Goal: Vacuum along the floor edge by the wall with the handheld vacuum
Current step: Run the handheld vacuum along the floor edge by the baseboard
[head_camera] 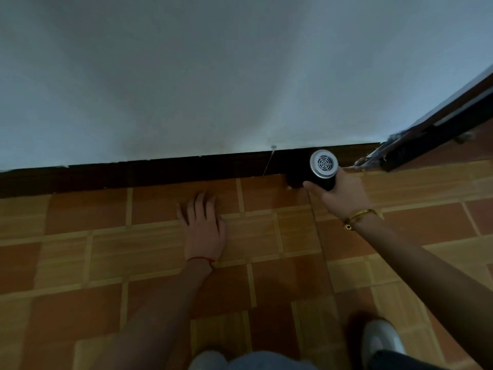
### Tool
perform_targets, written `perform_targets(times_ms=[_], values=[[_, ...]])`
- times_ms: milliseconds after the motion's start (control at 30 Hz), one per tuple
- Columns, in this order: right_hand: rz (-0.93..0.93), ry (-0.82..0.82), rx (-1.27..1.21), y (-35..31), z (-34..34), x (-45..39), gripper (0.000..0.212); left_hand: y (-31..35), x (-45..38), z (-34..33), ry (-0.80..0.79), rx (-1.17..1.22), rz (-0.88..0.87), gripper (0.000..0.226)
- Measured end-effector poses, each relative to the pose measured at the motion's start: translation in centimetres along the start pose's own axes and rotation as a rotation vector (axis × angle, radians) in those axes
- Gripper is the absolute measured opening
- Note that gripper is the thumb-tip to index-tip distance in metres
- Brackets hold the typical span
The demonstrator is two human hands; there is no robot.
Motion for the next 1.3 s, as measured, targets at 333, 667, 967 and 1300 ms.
perform_targets(times_ms=[333,667,967,1300], values=[[0.167,-0.052,-0.015,1.6,0.5,-1.0,0.065,0.7,-0.1,0.7,0.002,-0.015,0.036,0.052],[0.181,-0.120,-0.103,0.8,-1.0,-1.4,0.070,5.0,2.7,1.0,-0.067,-0.042,0.067,0.052],[0.234,-0.237,-0.160,-1.0,-2.1,-1.4,0.069,9.4,4.1,0.6,-0.039,0.008,0.159,0.053],[0.143,-0.070,-0.180,5.2,1.5,-2.1,0.065,11.3,3.4,-3.0,0.007,0.034,0.209,0.054]])
Point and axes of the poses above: each hand's wrist, its own x-axis away from the middle knuckle, its own z-axis out of the back of the hand, y = z × x, the point moved 9 cm from there along -x, towards the middle knuckle, and after that the axes turned 3 degrees about -x, right-handed, at the moved point
